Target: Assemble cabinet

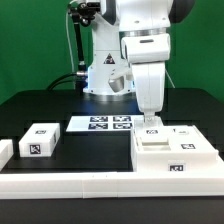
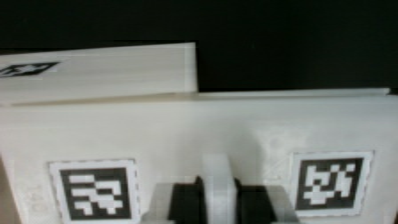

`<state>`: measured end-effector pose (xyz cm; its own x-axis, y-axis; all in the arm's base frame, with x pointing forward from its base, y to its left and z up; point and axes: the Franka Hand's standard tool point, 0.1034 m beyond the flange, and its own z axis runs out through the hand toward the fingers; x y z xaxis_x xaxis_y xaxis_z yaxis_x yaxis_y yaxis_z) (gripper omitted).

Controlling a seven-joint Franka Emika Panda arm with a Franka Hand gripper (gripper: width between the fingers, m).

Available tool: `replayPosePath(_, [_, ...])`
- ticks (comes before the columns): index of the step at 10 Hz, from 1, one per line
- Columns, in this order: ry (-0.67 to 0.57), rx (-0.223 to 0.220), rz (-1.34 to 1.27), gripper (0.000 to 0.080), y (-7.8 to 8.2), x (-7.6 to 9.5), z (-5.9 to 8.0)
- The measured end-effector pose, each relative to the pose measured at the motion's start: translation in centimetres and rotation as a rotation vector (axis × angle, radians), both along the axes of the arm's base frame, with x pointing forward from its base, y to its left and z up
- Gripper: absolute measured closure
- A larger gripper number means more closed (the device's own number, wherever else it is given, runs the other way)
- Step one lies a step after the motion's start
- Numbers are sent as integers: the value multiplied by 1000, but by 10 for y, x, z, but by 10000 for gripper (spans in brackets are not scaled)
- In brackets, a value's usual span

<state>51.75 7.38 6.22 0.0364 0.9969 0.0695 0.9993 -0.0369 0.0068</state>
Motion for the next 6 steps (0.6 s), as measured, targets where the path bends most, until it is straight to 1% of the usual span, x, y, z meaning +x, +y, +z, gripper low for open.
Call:
replayPosePath(3, [0, 0, 0, 738, 0, 0, 0])
replayPosePath(4, [-2, 1, 13, 738, -1, 6, 1])
replayPosePath(6, [-2, 10, 21, 738, -1, 37, 1])
